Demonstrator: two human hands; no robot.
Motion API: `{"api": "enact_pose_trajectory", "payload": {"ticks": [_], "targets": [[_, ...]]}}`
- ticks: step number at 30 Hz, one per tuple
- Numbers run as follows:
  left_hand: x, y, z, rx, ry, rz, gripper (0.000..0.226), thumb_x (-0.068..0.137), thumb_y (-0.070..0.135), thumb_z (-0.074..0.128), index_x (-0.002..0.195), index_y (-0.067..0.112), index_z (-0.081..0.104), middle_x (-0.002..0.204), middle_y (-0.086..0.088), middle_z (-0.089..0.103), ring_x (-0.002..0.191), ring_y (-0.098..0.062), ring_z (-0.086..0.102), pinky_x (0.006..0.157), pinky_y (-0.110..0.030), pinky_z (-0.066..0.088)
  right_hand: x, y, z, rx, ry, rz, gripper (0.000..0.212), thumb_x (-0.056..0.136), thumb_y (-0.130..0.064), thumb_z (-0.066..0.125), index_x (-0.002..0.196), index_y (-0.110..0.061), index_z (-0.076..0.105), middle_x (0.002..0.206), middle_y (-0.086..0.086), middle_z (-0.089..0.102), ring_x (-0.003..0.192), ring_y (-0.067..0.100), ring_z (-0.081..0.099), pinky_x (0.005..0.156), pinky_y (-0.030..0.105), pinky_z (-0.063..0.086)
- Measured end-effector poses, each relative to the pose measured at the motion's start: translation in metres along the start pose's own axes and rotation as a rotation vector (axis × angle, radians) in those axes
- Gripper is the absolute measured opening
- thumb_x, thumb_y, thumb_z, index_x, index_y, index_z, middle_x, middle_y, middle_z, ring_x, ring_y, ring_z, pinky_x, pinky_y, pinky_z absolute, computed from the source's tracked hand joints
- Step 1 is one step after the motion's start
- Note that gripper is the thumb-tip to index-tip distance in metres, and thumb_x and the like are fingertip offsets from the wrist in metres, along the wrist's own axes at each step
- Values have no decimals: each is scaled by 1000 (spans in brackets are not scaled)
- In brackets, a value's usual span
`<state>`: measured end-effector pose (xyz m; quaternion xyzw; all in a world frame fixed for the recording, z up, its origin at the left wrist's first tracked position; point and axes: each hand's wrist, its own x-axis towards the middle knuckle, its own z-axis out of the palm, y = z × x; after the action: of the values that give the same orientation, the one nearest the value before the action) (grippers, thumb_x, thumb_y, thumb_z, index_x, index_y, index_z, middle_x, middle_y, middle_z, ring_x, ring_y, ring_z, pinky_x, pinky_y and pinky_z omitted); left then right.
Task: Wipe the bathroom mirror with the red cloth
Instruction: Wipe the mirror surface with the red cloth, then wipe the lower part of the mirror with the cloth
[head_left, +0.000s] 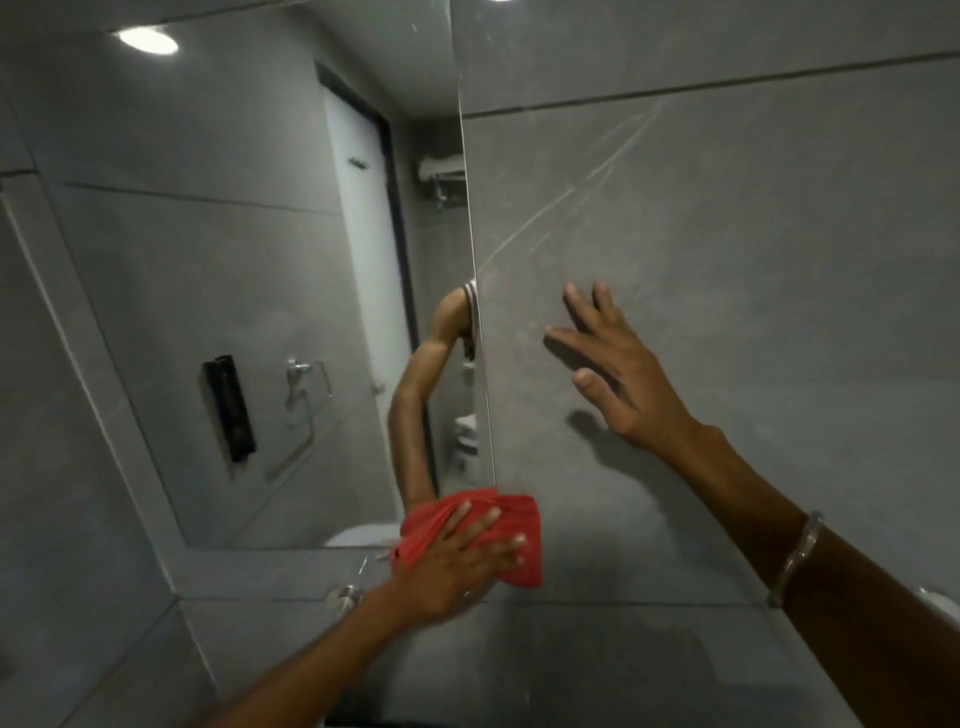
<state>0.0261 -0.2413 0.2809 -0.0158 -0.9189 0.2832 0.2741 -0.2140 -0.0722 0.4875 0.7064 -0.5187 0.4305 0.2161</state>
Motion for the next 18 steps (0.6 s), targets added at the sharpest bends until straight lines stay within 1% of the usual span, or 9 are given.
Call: {"api": "enact_pose_trajectory", "payload": {"ticks": [3,4,6,8,10,13,15,16,18], "targets": [[-17,51,12,-314,30,-282,56,89,9,71,141,26,62,158,9,46,159,-15,12,131,-42,0,-62,-15,12,139,-55,187,79,104,-66,31,148,-7,58,171,7,30,166,23,8,135,32,14],[-13,60,10,-470,83,-441,57,92,5,66,144,27,58,159,13,43,159,-10,12,130,-40,3,-78,-18,18,192,-65,258,78,103,-65,33,148,-7,59,170,4,31,166,20,9,133,25,15],[-7,105,-3,-926,168,-935,48,105,13,53,143,43,51,160,29,37,155,-2,24,126,-29,21,-137,-30,38,316,-89,458,72,104,-61,35,147,-9,60,169,1,36,165,15,11,131,20,18],[5,136,-24,-1483,306,-1437,34,107,29,52,136,45,59,152,13,57,138,-16,56,109,-30,47,-186,-46,59,431,-99,693,51,109,-42,42,147,-12,59,167,1,40,164,12,16,131,24,20],[5,160,-30,-2009,387,-1787,40,97,42,59,133,26,68,131,-11,73,112,-28,74,88,-40,63,-234,-62,81,532,-120,973,43,111,-22,46,151,-11,53,166,-1,40,162,15,25,130,25,23],[-4,211,-38,-2448,333,-1879,56,95,53,57,115,7,79,113,-18,79,104,-34,77,83,-48,64,-300,-87,103,905,-201,1409,48,111,-32,41,154,-11,49,161,5,50,145,17,51,124,32,38],[-5,243,-39,-2416,334,-1918,46,86,44,64,99,5,83,100,-17,81,94,-32,78,80,-43,64,-326,-96,113,1133,-165,1640,50,108,-49,41,136,-15,67,134,6,75,119,18,72,104,34,57],[-6,258,-36,-2346,310,-1962,39,80,38,66,94,5,83,94,-15,81,87,-30,78,75,-40,64,-340,-93,118,1218,-106,1736,52,106,-53,43,128,-16,72,124,6,79,112,20,75,99,35,59],[-9,281,-30,-2260,142,-2011,43,76,22,68,111,0,76,103,-20,78,90,-35,76,75,-44,64,-367,-89,123,1278,-48,1841,47,104,-51,51,113,-17,81,116,7,81,106,22,78,93,37,59]]}}
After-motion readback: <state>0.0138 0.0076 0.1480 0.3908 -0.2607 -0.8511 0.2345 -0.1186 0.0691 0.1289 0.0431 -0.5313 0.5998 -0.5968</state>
